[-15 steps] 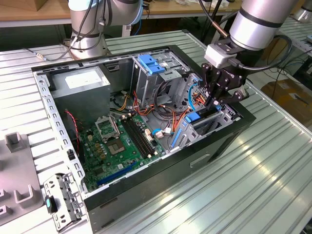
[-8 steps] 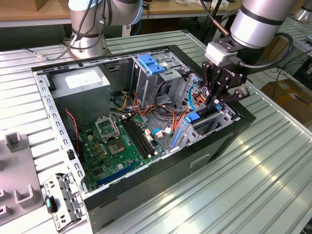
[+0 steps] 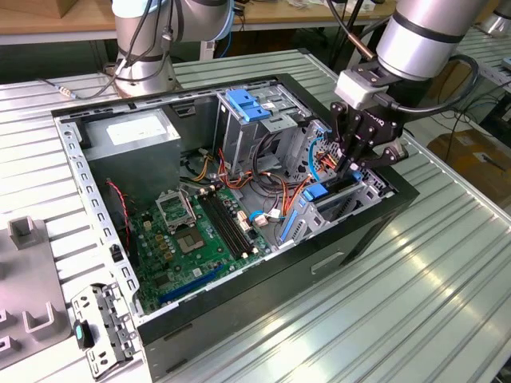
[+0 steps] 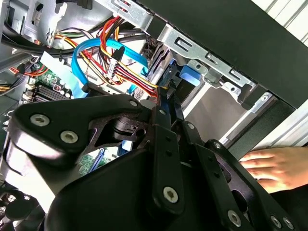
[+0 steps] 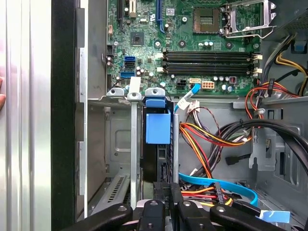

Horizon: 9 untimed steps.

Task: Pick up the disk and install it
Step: 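Insert the first disk wire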

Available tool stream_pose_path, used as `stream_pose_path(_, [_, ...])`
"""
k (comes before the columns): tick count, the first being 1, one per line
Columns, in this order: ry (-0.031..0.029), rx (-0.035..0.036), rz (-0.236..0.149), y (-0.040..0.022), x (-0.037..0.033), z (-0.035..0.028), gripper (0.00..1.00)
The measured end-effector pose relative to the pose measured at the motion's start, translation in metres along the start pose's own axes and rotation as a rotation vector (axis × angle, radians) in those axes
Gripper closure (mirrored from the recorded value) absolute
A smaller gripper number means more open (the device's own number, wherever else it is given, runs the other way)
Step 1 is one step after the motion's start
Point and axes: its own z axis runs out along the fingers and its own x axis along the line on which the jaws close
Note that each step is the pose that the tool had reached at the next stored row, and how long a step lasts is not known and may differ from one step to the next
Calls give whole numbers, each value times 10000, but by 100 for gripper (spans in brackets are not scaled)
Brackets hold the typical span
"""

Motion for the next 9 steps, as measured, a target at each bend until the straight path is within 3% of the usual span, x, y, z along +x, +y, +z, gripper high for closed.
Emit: stream_pose_path(9, [2,0,-3,0,-1,42,83])
